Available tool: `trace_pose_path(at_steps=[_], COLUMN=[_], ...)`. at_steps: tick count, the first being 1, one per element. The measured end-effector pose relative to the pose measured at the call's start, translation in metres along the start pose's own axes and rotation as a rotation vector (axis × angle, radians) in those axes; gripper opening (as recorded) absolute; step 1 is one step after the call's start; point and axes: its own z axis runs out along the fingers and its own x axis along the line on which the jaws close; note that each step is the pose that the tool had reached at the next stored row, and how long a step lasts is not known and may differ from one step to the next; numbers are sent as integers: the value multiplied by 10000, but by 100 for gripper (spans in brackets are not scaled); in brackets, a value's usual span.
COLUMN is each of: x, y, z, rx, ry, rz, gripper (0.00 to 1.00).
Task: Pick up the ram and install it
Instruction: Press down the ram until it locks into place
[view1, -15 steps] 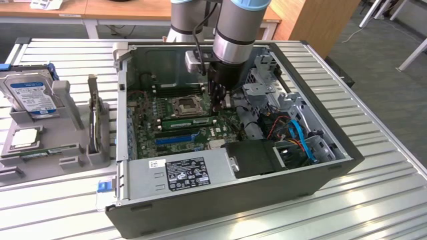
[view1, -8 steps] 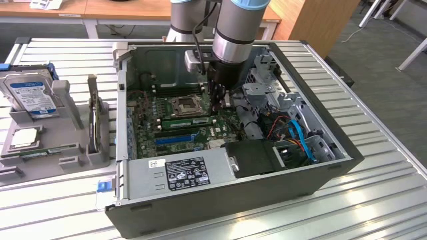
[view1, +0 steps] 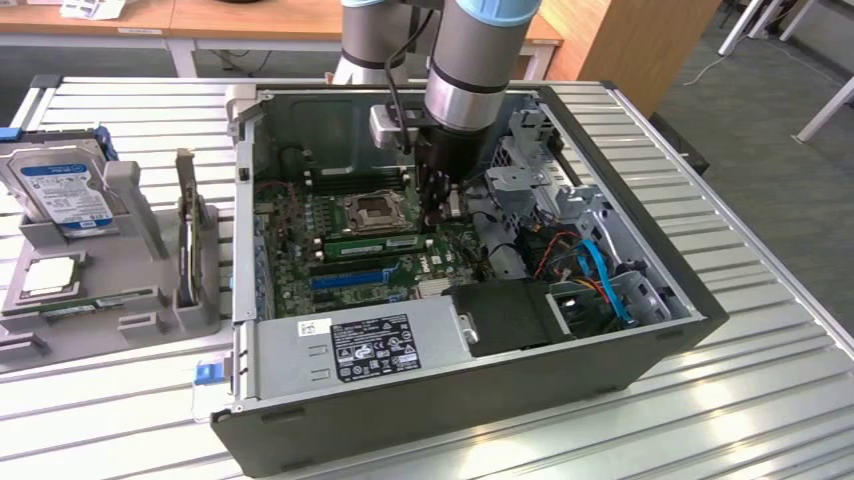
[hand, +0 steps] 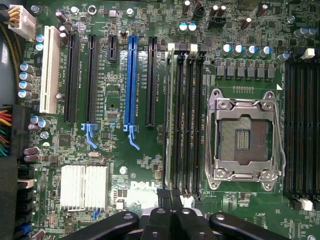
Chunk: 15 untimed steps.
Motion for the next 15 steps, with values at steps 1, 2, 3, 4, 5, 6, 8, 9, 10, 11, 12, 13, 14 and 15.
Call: trace_pose_path(at_steps=[1,2,3,4,5,6,8,9,10,11,12,13,14,15], x=[0,-3,-8,-12,-17,-22,-35,-44,-43,-44,-44,-44,-44,-44], y=[0,-1,-1,-1,-1,-1,0,0,-1,-1,-1,-1,-1,-1], z=[1,3,4,4,5,6,7,8,7,7,7,7,8,9], rx=[0,1,1,1,1,1,1,2,2,1,1,1,1,1], ry=[0,-4,-5,-4,-4,-4,-4,-4,-2,-2,-2,-2,-3,-2], rz=[0,0,-1,0,0,0,1,2,1,1,0,0,0,0], gripper=[10,10,10,10,10,10,10,10,10,10,10,10,10,10])
